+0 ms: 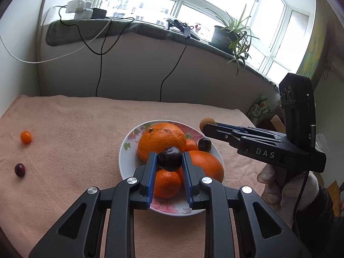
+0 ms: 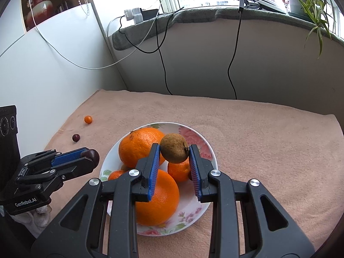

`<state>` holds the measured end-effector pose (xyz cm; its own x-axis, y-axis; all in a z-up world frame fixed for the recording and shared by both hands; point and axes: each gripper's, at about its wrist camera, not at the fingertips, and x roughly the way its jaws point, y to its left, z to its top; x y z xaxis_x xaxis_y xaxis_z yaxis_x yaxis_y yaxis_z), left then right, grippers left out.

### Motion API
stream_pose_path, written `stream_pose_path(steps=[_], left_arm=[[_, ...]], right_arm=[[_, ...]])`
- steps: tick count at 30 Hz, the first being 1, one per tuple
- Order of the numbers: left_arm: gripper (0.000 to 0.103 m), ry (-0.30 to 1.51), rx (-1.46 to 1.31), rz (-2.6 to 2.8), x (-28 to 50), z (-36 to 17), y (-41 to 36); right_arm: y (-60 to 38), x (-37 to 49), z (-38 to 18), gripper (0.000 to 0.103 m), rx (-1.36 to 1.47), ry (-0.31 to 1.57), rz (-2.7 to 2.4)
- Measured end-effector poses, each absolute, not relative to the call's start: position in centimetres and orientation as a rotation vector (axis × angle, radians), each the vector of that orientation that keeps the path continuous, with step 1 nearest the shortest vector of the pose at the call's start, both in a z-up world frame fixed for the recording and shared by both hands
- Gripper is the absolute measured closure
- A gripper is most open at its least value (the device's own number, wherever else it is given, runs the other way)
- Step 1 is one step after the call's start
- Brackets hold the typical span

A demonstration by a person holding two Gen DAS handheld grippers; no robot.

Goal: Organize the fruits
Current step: 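Open the left gripper over the plate while the right gripper releases the brown fruit there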

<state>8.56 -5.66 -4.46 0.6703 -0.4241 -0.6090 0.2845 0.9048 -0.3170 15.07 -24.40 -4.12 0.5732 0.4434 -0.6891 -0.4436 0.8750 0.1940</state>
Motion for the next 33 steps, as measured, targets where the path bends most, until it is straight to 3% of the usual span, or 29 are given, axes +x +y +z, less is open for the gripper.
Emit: stream_pose_path(steps=[20,24,25,29,31,33], left_arm=[[0.080,0.748,-0.181,-0.430,9.4,-4.6,-7.0],[0.076,0.749,-0.179,-0.430,9.3,-4.7,-7.0],[0.068,0.747,-0.179,-0.429,9.3,-4.7,-7.0],[0.062,0.742,-0.178,-0.427,9.2,-4.6,-7.0],[0.049,0.735,-0.176,-0.426,9.1,-4.5,-6.9],[0.048,0.732,-0.173,-0.425,9.0,-4.5,-6.9]], right_arm=[[-23.6,16.4,-5.0,0.074,0.000,0.828,0.541],[-23.7,16.3,-4.8,0.050,0.007,0.814,0.540],[-23.7,16.3,-4.7,0.046,0.007,0.809,0.540],[-23.7,16.1,-4.5,0.035,0.003,0.801,0.535],[-23.7,16.0,-4.4,0.026,0.004,0.796,0.532],[-23.7,15.9,-4.4,0.021,0.004,0.793,0.528]])
